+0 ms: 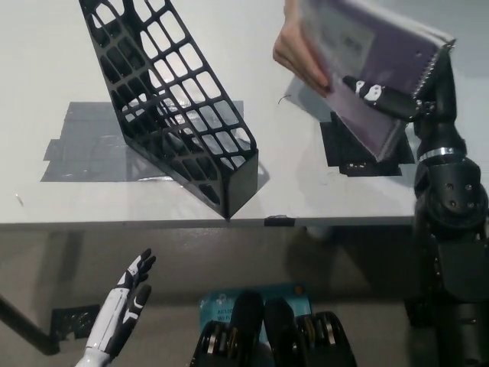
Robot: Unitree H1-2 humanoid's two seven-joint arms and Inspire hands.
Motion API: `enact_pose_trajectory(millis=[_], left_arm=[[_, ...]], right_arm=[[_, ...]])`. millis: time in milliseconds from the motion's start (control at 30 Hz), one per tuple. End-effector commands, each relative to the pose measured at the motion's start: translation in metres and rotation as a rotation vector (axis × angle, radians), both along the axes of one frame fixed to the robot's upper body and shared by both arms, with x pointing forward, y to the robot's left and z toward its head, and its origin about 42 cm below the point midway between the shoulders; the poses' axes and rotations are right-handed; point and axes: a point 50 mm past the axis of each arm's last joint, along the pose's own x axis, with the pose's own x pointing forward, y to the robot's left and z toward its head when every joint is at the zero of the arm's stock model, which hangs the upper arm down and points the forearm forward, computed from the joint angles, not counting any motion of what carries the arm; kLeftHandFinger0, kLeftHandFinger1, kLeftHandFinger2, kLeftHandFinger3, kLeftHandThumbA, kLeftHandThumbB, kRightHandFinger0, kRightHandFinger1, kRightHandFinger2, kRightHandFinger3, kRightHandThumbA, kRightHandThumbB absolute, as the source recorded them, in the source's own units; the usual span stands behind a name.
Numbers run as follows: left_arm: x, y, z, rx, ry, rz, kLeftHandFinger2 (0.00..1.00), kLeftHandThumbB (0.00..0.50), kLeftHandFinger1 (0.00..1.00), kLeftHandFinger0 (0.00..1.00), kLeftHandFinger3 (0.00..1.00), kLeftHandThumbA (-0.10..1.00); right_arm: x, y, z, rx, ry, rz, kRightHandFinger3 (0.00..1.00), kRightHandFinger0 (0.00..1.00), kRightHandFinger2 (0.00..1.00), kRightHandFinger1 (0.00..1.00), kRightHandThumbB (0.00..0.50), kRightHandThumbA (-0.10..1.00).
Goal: A person hands a notebook to the robot and the robot grabs it with its right hand and places it in the magazine stand kept in the centre of the desk infront of it.
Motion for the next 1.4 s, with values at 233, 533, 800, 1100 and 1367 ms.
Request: enact_pose_trajectory(millis=[233,533,800,1100,1367], left_arm=[[0.006,0.003,0.015,0.007,-0.084,-0.009,1.0,0.5,1.0,1.0,1.0,1.0],[0.01,0.004,0.016,0.007,-0.084,-0.011,1.0,0.5,1.0,1.0,1.0,1.0],[0.011,0.005,0.017,0.013,-0.085,-0.01,1.0,0.5,1.0,1.0,1.0,1.0],[0.011,0.006,0.016,0.014,-0.082,-0.009,1.0,0.5,1.0,1.0,1.0,1.0],[0.012,0.006,0.016,0.017,-0.084,-0.009,1.0,0.5,1.0,1.0,1.0,1.0]], right_arm=[[0.006,0.02,0.025,0.148,-0.015,0.076,0.0,0.0,0.0,0.0,0.053,1.0],[-0.009,0.015,0.058,0.541,-0.083,0.236,0.0,0.0,0.0,0.0,0.073,0.99],[-0.037,0.009,0.108,0.731,-0.221,0.347,0.0,0.0,0.0,0.0,0.079,1.0],[-0.065,0.012,0.147,0.801,-0.342,0.341,0.0,0.0,0.0,0.0,0.041,1.0],[-0.072,0.036,0.161,0.795,-0.375,0.384,0.0,0.0,0.0,0.0,0.046,0.99]])
